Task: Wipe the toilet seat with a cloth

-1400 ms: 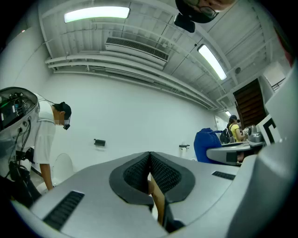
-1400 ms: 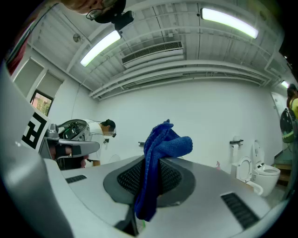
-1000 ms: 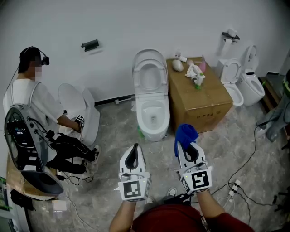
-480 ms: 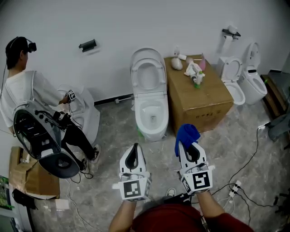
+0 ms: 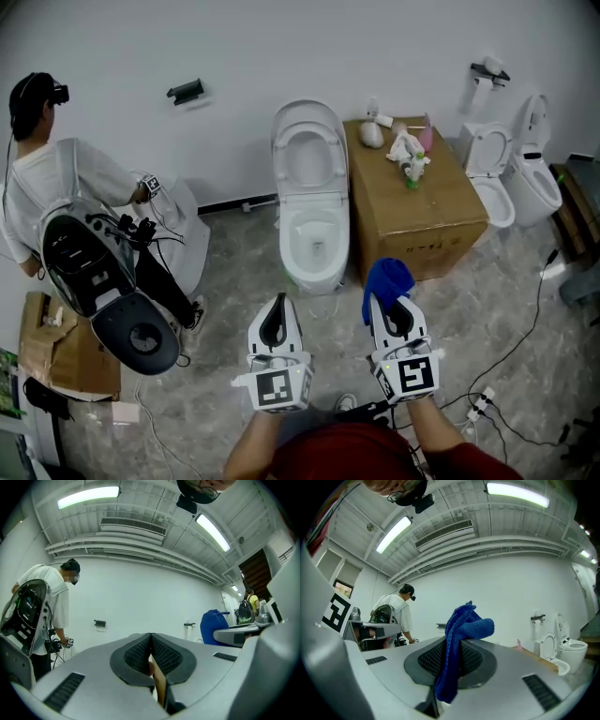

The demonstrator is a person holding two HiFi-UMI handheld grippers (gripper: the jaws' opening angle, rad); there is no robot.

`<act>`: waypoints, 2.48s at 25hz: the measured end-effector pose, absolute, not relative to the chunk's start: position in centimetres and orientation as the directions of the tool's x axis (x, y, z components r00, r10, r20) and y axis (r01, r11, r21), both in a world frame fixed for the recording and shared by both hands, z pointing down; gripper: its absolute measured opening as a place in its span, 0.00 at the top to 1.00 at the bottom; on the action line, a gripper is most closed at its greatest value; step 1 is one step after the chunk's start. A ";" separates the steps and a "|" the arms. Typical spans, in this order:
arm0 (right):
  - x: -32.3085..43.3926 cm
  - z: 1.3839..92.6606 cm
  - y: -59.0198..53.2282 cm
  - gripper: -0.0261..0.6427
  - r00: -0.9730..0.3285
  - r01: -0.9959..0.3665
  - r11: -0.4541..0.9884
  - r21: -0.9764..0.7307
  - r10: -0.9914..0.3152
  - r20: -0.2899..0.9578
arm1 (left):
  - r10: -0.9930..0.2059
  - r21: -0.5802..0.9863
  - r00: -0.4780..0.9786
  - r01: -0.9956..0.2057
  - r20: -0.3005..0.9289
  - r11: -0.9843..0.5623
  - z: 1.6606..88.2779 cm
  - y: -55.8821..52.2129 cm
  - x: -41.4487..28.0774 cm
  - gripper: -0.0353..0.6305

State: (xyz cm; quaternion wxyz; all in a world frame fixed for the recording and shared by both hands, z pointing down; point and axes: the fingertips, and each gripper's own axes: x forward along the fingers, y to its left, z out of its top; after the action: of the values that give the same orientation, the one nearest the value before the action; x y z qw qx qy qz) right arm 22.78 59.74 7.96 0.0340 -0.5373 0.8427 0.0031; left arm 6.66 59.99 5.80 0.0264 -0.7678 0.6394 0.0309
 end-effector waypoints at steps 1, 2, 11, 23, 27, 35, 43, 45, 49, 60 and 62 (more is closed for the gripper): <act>22.6 8.0 59.3 0.88 -0.426 -0.903 0.428 -0.029 -0.903 -0.059 | -0.981 -0.002 0.178 -0.984 -0.080 -0.178 5.9 59.6 6.6 0.92; 22.5 8.1 58.8 0.88 -0.431 -0.901 0.433 -0.026 -0.901 -0.057 | -0.981 -0.001 0.175 -0.984 -0.078 -0.176 6.0 59.2 6.5 0.92; 18.5 8.7 52.6 0.87 -0.432 -0.902 0.432 0.002 -0.901 -0.041 | -0.983 0.018 0.166 -0.986 -0.082 -0.168 7.0 53.1 2.4 0.92; 8.9 7.6 41.0 0.87 -0.376 -0.926 0.376 0.020 -0.926 -0.022 | -0.973 0.068 0.207 -0.974 -0.103 -0.215 6.0 41.1 -7.0 0.92; 6.6 7.7 38.0 0.88 -0.353 -0.935 0.353 0.027 -0.935 -0.007 | -0.971 0.065 0.226 -0.971 -0.081 -0.232 6.5 37.6 -9.4 0.92; 5.1 9.2 33.9 0.87 -0.327 -0.945 0.327 0.027 -0.945 0.010 | -0.964 0.073 0.260 -0.962 -0.056 -0.264 8.3 33.0 -10.8 0.92; 6.9 11.1 26.3 0.87 -0.328 -0.945 0.327 -0.009 -0.945 0.018 | -0.972 0.080 0.230 -0.969 -0.048 -0.233 9.5 25.8 -9.5 0.92; 7.7 11.5 23.8 0.87 -0.337 -0.941 0.337 -0.012 -0.941 0.023 | -0.975 0.084 0.216 -0.972 -0.055 -0.220 9.4 23.4 -8.8 0.92; 9.7 12.3 18.5 0.87 -0.356 -0.934 0.356 -0.011 -0.934 0.028 | -0.978 0.076 0.198 -0.976 -0.063 -0.202 9.7 18.1 -6.8 0.92; 11.2 18.4 5.4 0.87 -0.444 -0.896 0.442 -0.038 -0.896 0.030 | -0.984 0.032 0.168 -0.985 -0.054 -0.170 14.6 5.9 -3.7 0.92; 10.9 20.0 3.5 0.87 -0.456 -0.890 0.454 -0.036 -0.889 0.036 | -0.986 0.040 0.160 -0.986 -0.049 -0.162 16.1 4.3 -3.7 0.92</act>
State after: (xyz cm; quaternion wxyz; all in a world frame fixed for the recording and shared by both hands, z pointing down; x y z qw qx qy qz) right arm 10.87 3.52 20.00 -0.0059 -0.5217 0.8527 -0.0248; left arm -3.74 4.29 16.10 0.0008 -0.7616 0.6473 0.0317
